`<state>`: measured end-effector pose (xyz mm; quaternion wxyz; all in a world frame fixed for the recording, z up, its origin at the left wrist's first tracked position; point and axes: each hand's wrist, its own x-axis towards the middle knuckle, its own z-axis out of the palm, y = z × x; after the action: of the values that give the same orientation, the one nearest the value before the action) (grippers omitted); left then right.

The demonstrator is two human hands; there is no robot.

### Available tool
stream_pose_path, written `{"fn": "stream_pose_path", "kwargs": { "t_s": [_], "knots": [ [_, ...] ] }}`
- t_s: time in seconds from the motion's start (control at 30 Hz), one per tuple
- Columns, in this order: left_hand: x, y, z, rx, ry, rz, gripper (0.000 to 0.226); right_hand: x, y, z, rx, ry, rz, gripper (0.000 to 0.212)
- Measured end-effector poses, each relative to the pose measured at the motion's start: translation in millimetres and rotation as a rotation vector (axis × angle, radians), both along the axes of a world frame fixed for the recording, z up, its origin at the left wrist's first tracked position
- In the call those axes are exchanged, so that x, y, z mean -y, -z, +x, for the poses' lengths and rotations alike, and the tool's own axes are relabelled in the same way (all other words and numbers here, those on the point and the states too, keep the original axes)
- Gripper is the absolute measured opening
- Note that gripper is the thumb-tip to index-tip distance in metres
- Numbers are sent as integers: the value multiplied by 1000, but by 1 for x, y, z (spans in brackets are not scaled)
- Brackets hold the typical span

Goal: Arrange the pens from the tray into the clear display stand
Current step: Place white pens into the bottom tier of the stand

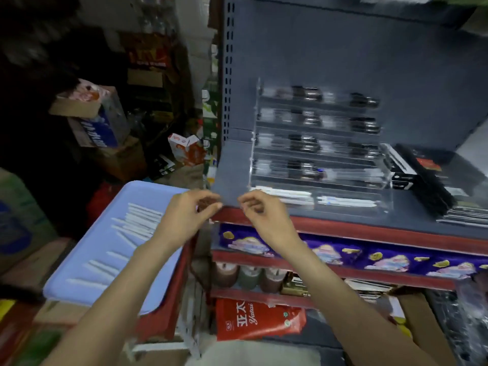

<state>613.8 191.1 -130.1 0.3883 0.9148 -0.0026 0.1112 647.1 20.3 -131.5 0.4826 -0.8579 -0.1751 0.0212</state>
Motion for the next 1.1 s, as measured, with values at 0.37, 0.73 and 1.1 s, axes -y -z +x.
{"fn": "stream_pose_path", "kwargs": {
  "t_s": [0.37,0.73,1.1],
  "knots": [
    [-253,115,-98,-355,-149,157,21,-206,116,-70,-249,-241,-421,32],
    [-294,171,-102,-465,85,441,23,-265,161,-93,-186,-190,-726,34],
    [-279,183,-96,-358,-187,164,21,-287,166,-85,-371,-204,-686,21]
  ]
}}
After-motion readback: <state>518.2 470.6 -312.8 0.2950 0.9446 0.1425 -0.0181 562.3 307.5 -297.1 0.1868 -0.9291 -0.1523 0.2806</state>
